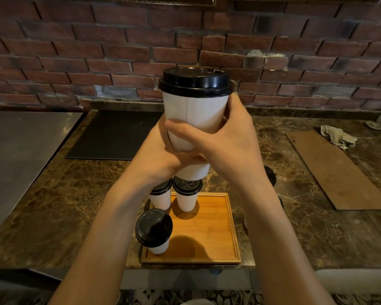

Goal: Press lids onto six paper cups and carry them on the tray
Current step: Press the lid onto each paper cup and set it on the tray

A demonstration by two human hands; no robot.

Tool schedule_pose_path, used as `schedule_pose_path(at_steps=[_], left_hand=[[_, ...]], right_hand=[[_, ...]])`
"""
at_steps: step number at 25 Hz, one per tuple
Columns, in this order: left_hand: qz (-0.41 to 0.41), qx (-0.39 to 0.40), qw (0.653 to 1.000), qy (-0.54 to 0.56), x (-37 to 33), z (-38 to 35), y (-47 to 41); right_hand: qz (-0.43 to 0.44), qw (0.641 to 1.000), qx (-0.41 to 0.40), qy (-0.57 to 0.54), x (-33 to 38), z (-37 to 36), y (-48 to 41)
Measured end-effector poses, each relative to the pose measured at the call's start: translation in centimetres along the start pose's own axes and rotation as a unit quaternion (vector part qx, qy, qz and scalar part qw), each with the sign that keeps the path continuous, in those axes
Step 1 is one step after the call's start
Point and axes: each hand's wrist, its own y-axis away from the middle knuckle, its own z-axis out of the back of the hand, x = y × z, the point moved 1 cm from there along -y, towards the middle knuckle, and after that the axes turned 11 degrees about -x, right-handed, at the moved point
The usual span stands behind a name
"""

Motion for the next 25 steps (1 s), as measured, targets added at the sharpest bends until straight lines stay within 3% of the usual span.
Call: schedule_pose_path(at_steps=[5, 10, 14, 18, 25], left_hand=[[-0.024, 0.034, 0.999, -0.007, 0.1, 1.0, -0.1], [0.011, 0.035, 0.999, -0.013, 2.4, 3.5, 0.1], [0.003, -0.073, 0.995, -0.073, 4.8, 6.0, 0.9], [-0.032, -0.211, 0.957, -0.197, 8.3, 7.9, 2.2], [0.036, -0.257, 0.912, -0.317, 18.2, 10.2, 5.6]], right_hand=[[0.020, 1.000, 0.011, -0.019, -0.2, 0.2, -0.2], [0.035, 0.998, 0.036, -0.048, -1.7, 1.2, -0.5], [0.048, 0.998, 0.031, -0.039, -3.6, 2.1, -0.2], [0.043, 0.998, 0.034, -0.013, -6.2, 2.8, 0.8], [-0.034, 0.998, 0.037, -0.030, -12.8, 2.6, 4.2]])
